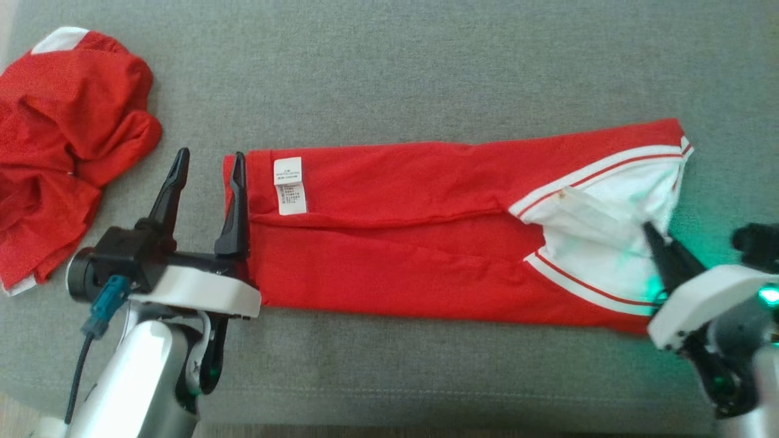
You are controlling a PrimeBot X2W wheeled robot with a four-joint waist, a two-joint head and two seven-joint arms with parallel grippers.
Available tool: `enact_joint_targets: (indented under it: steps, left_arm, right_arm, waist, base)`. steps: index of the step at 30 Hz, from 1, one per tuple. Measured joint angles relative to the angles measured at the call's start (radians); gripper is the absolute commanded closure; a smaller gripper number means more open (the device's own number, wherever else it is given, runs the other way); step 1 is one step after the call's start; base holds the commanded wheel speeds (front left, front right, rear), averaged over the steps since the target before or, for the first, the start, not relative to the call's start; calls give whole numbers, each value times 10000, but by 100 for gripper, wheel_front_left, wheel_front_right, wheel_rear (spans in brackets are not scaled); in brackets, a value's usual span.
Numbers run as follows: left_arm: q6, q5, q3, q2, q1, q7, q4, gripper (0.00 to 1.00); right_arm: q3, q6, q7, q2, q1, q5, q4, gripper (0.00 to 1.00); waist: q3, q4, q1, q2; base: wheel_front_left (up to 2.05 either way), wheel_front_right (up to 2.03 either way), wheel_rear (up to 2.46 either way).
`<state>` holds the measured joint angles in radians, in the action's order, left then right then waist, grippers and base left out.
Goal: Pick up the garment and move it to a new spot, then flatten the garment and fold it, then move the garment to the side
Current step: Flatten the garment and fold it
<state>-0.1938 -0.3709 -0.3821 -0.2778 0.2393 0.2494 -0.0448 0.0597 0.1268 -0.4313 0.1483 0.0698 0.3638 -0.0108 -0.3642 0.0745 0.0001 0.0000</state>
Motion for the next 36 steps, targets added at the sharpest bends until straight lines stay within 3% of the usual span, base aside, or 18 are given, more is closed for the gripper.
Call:
enact_joint_targets:
  steps: [10, 16, 21, 25, 31, 36]
  left_arm:
    - [61, -17, 46, 92, -13, 2, -100, 0]
    - [90, -15, 40, 94, -46, 2, -161, 0]
    - [88, -15, 4, 96, -110, 0, -153, 0]
    - [88, -15, -81, 100, -113, -2, -105, 0]
    - [86, -13, -267, 151, -111, -29, -54, 0]
    - [90, -15, -343, 257, -109, -29, -84, 0]
  right_arm:
    - [1774, 0, -119, 905, -427, 190, 211, 100]
    - [1649, 0, -276, 1110, -430, 207, 890, 100]
    - [328, 0, -727, 1037, -141, -165, 2637, 100]
    - [-1104, 0, -1093, 431, 624, -251, 3101, 100]
    - [-4069, 0, -846, -372, 1737, 322, 1509, 100]
    - [-5139, 0, -226, -708, 2284, 738, -86, 100]
  waist:
    - [247, -200, 0, 0]
    - [436, -239, 0, 0]
    - [722, -260, -1, 0]
    - [872, -161, -1, 0]
    - [929, 230, -1, 0]
    - [915, 575, -1, 0]
  base:
    - [0, 0, 0]
    - [0, 0, 0]
    - [0, 0, 0]
    - [0, 0, 0]
    - [0, 0, 0]
    - [0, 0, 0]
